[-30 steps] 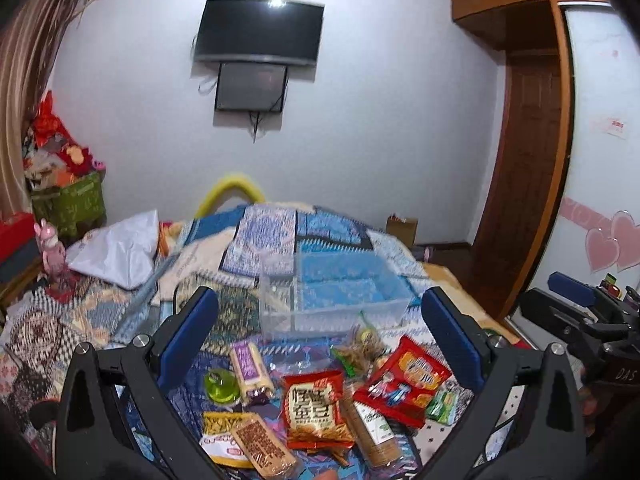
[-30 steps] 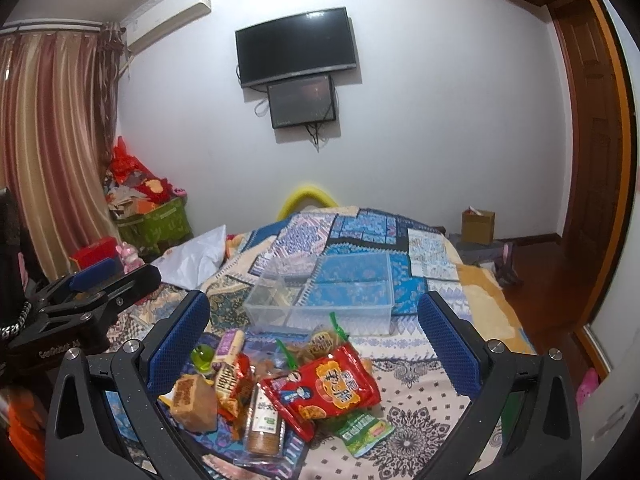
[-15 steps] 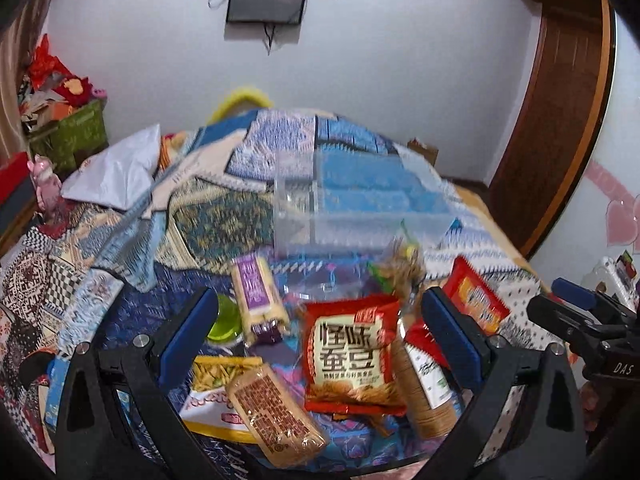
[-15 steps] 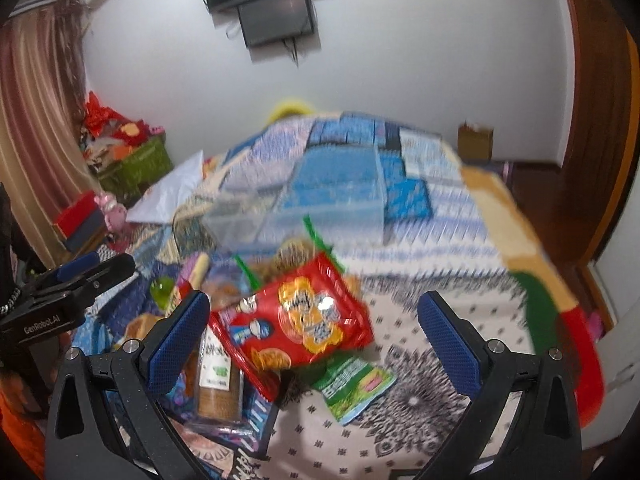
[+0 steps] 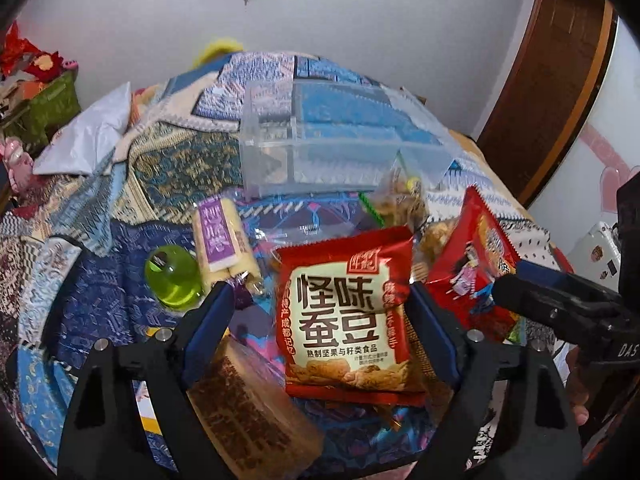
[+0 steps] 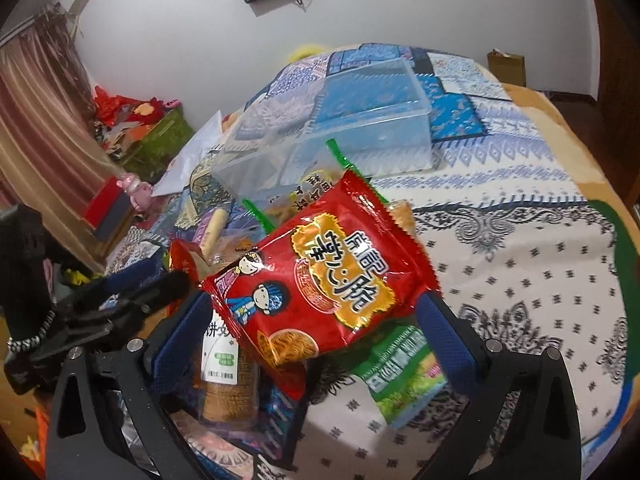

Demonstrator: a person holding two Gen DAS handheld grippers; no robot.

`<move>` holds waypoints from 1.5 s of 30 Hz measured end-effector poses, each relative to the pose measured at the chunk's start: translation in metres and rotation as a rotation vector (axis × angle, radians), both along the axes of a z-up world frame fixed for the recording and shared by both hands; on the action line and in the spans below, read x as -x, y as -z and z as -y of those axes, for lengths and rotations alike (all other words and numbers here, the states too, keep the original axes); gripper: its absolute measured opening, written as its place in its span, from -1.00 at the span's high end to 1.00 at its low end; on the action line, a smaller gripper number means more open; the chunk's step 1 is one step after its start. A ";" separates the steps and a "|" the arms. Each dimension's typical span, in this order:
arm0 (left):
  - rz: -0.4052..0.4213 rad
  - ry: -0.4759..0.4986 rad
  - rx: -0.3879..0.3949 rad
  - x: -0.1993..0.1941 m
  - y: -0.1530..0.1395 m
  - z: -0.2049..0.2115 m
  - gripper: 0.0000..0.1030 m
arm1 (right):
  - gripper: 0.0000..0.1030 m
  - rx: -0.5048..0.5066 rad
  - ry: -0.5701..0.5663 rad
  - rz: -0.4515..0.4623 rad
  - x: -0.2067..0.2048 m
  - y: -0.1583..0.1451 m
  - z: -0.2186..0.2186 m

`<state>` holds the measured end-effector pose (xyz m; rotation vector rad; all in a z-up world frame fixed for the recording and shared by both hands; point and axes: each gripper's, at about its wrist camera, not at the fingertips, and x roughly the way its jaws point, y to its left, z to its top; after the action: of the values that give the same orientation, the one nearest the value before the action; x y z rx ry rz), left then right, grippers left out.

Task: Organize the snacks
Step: 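Lower both tools toward the snack pile in front of the clear box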

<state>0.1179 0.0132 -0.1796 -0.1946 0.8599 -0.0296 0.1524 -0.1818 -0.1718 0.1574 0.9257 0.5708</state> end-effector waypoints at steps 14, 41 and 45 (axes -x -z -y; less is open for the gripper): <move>0.000 0.018 0.085 -0.013 0.010 -0.007 -0.26 | -0.95 0.034 0.022 -0.009 -0.027 0.007 -0.023; 0.158 -0.048 0.041 0.010 -0.049 -0.021 0.33 | -0.12 0.051 0.054 0.035 -0.020 -0.008 0.000; 0.165 -0.052 0.032 0.008 -0.050 -0.022 0.34 | -0.51 0.089 0.116 0.043 -0.021 -0.006 0.011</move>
<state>0.1104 0.0355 -0.1297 -0.2413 0.6897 -0.0108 0.1730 -0.1931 -0.1653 0.1179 0.8919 0.4233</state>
